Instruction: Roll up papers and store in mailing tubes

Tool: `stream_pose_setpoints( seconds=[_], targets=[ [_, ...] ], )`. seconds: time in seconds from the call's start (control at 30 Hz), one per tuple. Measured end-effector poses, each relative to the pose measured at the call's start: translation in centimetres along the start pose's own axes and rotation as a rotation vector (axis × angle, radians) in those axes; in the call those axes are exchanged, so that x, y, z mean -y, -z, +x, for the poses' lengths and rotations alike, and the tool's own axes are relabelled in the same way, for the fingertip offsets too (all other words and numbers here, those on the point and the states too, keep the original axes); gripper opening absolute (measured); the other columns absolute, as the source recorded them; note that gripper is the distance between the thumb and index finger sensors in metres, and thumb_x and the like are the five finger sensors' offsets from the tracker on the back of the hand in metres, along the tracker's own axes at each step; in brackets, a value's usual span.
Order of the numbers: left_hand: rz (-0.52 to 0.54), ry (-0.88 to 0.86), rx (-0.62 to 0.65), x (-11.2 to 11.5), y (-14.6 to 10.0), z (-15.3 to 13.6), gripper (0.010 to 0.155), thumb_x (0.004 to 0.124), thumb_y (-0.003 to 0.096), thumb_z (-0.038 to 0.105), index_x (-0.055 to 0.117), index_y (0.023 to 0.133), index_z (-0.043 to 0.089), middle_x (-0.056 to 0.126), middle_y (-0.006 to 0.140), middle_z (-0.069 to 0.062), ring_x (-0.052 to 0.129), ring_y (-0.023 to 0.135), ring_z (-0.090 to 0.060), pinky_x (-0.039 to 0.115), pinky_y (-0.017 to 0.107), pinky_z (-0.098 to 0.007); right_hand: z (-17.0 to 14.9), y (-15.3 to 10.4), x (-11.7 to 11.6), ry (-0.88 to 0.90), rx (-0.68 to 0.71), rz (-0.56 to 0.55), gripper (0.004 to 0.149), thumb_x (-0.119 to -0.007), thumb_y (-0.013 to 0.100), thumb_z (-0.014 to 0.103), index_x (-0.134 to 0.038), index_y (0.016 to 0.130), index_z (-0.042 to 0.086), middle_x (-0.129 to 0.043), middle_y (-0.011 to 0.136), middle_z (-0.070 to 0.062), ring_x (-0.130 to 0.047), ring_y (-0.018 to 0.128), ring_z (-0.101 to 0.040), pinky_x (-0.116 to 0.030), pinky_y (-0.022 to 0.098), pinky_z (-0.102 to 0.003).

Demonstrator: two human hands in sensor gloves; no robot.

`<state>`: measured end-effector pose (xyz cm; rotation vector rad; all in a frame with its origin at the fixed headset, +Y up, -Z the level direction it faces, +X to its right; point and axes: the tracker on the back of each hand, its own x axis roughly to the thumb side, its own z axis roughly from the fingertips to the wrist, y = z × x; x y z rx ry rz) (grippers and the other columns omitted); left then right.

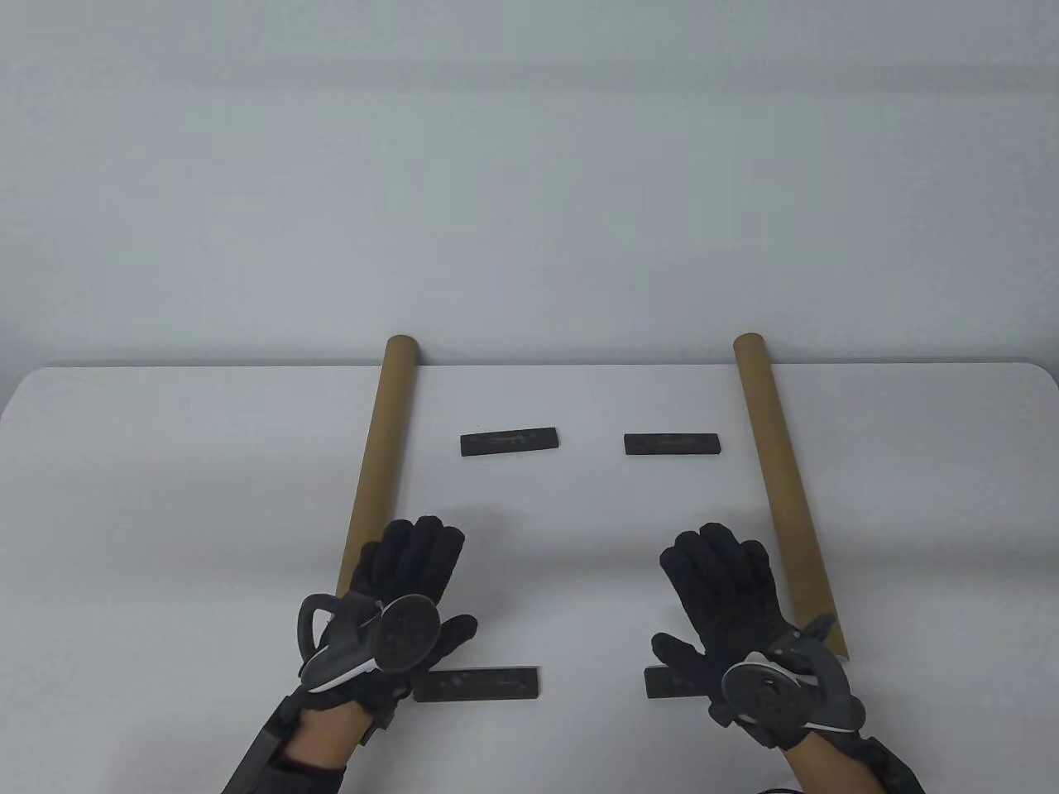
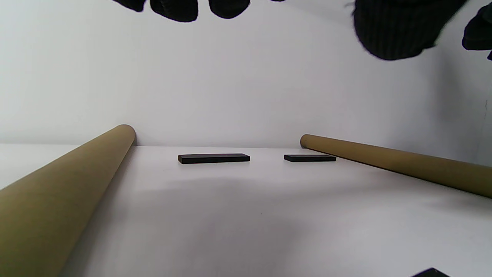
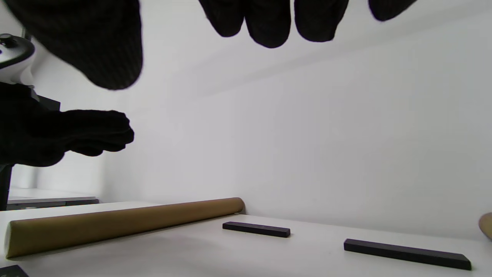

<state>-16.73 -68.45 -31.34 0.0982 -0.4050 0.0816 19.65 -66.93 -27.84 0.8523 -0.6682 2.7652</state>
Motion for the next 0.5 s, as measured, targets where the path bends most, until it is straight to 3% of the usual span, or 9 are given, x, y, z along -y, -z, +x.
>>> stream_pose_setpoints(
  seconds=[0.5],
  targets=[
    [-0.01,0.01,-0.015,-0.11,-0.14,-0.52,0.095,0.071,0.0372,0.069,0.026,0.111,0.03,0.036,0.119,-0.007,0.045,0.112,-0.045,0.048,0.078,-0.059,0.09,0.25,-0.59,0.03,-0.013,0.031,0.09,-0.083,0.048,0.054,-0.044,0.114,0.005,-0.046,0.117,-0.026,-0.048,0.106,-0.062,-0.045,0.066,-0.079]
  ],
)
